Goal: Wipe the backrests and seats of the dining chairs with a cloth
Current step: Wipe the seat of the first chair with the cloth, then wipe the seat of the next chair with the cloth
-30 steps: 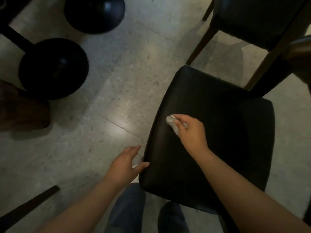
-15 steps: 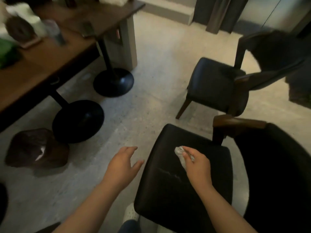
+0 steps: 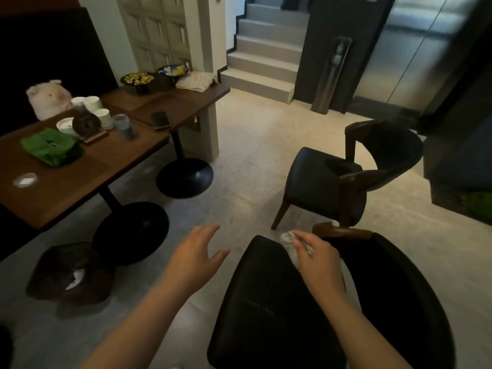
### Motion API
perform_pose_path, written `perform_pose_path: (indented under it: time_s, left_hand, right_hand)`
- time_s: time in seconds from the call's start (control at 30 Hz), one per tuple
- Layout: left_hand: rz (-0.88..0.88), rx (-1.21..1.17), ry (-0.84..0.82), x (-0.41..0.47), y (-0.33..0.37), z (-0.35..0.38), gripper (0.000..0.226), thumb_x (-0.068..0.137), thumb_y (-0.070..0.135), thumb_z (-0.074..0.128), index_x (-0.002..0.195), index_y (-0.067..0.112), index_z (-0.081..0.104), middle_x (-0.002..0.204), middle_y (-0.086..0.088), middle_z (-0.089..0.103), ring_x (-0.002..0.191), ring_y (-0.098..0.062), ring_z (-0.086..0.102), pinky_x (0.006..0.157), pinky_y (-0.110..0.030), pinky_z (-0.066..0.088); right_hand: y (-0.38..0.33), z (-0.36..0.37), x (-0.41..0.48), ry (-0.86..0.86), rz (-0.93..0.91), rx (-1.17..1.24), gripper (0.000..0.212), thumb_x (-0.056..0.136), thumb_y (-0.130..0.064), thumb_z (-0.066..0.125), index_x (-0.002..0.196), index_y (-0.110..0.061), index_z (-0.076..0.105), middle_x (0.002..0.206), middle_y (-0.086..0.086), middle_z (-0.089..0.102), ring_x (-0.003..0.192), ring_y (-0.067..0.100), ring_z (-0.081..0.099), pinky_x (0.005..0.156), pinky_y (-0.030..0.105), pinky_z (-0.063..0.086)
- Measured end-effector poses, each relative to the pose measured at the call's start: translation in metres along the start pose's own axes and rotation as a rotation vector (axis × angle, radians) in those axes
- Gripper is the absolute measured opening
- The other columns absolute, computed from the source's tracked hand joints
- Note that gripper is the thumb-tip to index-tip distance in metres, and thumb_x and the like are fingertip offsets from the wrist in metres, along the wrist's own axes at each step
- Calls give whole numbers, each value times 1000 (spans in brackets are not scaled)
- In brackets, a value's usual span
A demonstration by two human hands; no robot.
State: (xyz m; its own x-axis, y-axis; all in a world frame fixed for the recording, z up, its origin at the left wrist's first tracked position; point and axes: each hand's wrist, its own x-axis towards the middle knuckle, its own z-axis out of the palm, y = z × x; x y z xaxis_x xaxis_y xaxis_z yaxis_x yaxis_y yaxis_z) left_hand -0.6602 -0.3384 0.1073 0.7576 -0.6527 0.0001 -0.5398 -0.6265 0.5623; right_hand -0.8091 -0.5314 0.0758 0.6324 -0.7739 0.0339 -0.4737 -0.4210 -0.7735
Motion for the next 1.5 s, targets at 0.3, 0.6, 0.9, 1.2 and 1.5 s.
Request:
perform_pose_path:
  time_s: [0.3,0.6,0.9,1.2,1.5]
  left_hand:
    - [88,-39,-27,26,-43,-70,62,91,41,63,145,19,41,141,2,47,126,-14,48,100,-27,40]
    - [241,28,-112,66,-130,-147,66,90,46,62,146,20,39,145,2,45,131,-15,44,103,-28,39]
    - [322,97,-271,98,-169,-154,64,91,45,60,145,19,40,143,0,46,131,-16,44,104,-28,37]
    - [327,223,-429,187,-170,-123,64,92,48,58,146,20,38,146,1,43,133,-16,42,106,-27,35]
    - [323,235,-499,293,-146,-97,64,92,46,59,146,19,39,144,0,44,130,-17,45,105,-27,37]
  right_hand:
    - [-63,14,6,108,-58,-4,27,96,-26,58,121,-23,66,109,-15,65,92,-10,52,79,3,35]
    - [-136,95,-13,249,2,-55,29,95,-33,57,122,-28,64,103,-24,60,85,-19,48,71,2,34]
    - [-152,128,-24,293,98,-89,29,94,-33,58,122,-30,64,109,-20,64,90,-14,51,75,2,34]
    - [-122,155,36,262,210,-102,28,94,-35,58,120,-28,66,112,-13,67,101,-2,57,81,10,40]
    - [-93,162,129,220,315,-91,27,95,-30,59,120,-24,66,112,-9,68,93,-5,53,69,1,33]
